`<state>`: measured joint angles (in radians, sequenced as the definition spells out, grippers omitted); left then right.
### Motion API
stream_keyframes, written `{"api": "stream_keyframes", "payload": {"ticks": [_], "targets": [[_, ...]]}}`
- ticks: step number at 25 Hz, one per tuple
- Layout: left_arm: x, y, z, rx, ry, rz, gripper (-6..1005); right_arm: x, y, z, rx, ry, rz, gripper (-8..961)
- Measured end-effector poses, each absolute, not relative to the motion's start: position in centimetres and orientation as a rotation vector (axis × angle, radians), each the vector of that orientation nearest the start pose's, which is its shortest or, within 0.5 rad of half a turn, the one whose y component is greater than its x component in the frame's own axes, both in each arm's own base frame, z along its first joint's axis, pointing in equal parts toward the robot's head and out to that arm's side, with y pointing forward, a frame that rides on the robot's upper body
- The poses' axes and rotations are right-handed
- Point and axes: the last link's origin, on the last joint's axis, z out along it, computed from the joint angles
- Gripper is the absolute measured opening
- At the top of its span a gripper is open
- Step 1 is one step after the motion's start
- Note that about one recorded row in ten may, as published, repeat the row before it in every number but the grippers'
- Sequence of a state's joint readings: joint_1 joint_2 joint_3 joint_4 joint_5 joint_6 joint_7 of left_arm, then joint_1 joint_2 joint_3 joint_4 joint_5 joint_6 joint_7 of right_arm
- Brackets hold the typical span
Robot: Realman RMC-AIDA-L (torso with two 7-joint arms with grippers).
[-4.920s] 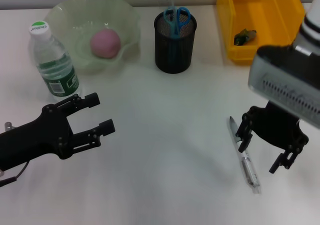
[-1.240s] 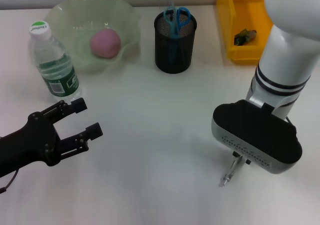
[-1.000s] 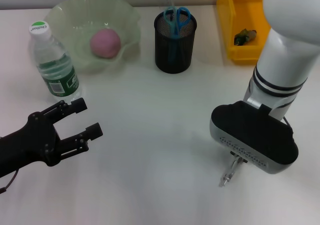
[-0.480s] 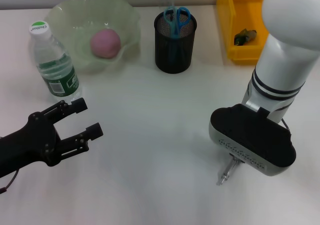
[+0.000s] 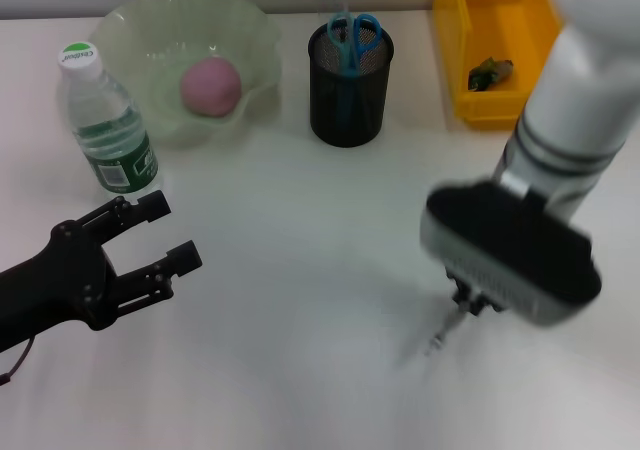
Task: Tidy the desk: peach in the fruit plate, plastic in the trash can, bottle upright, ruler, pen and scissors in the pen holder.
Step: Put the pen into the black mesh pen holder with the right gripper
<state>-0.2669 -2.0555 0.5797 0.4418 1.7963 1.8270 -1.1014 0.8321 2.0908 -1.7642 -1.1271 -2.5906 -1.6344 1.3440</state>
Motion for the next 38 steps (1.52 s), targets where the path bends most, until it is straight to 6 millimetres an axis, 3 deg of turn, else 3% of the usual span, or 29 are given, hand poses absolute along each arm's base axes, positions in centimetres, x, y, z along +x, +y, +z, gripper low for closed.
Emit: {"api": "stream_keyframes", "payload": {"ticks": [3, 4, 7, 11, 14, 18, 24, 30, 38], "targets": [[-31.1, 22.9, 1.0, -2.476, -0.671, -1.157, 829, 12.0, 34.8, -3.4, -3.105, -1.109, -0.821, 117], [-31.1, 22.9, 1.0, -2.476, -0.670, -1.158, 829, 12.0, 34.8, -3.4, -3.105, -1.109, -0.821, 117], [-31.0, 22.9, 0.9, -2.479, -0.665, -1.158, 829, 10.5, 37.1, 0.3, -3.131, -0.840, -0.488, 117], [-30.8, 23.0, 0.8, -2.492, -0.653, -1.159, 829, 10.7, 39.5, 3.8, -3.050, -0.506, -0.013, 116], [-30.6, 23.3, 0.6, -2.498, -0.648, -1.156, 829, 11.9, 40.5, 4.4, -2.939, -0.302, 0.261, 116], [-30.3, 23.7, 0.5, -2.505, -0.626, -1.156, 829, 13.7, 41.0, 4.0, -2.788, -0.085, 0.512, 116], [-29.7, 24.0, 0.0, -2.536, -0.569, -1.159, 830, 15.2, 42.7, 1.3, -2.561, 0.215, 0.780, 118], [-29.3, 24.1, -0.5, -2.569, -0.549, -1.166, 830, 15.3, 44.4, -2.2, -2.458, 0.395, 0.795, 122], [-29.1, 23.8, -0.8, -2.599, -0.540, -1.168, 830, 16.1, 44.8, -5.0, -2.404, 0.492, 0.727, 127]]}}
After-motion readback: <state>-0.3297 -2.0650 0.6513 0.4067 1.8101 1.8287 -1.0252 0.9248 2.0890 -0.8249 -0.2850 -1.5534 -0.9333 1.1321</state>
